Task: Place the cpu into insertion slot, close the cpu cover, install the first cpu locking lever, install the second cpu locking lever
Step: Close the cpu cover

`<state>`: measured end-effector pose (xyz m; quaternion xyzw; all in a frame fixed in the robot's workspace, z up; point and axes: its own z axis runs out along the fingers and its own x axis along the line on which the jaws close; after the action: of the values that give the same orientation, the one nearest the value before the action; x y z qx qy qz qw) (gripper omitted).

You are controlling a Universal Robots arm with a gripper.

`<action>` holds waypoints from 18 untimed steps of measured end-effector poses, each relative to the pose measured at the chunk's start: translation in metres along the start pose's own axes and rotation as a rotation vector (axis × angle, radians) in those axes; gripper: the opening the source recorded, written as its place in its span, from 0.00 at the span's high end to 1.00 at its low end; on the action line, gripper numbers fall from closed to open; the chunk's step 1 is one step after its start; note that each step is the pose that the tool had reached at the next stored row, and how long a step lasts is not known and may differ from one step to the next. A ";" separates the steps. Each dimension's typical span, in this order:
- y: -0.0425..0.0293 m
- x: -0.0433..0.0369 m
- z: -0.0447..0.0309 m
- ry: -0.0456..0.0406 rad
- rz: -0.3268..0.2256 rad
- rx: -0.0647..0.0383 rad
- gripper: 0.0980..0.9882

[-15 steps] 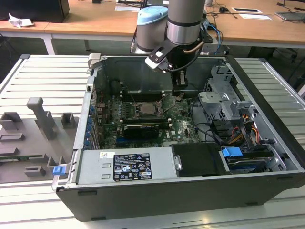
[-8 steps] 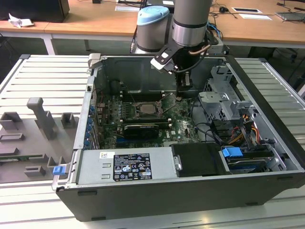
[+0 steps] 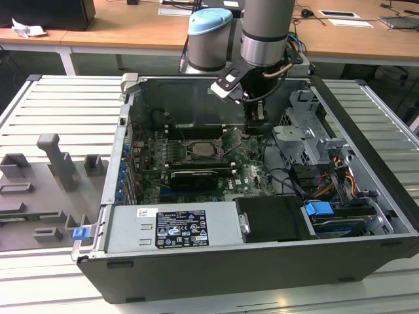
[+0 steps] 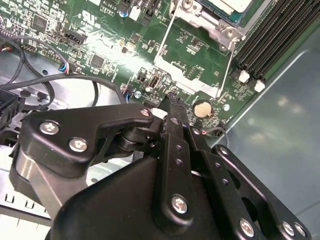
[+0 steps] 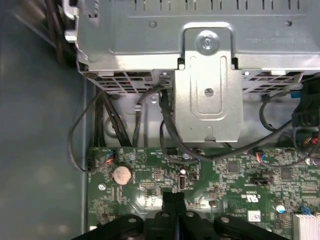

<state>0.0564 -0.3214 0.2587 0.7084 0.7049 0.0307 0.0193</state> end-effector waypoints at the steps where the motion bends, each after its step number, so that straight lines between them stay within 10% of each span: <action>1: 0.0006 0.0000 0.0002 0.0001 0.000 0.000 0.99; 18: -0.0097 -0.0002 0.0106 0.0001 0.000 0.007 0.99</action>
<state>0.0475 -0.3214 0.2474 0.7084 0.7051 0.0284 0.0170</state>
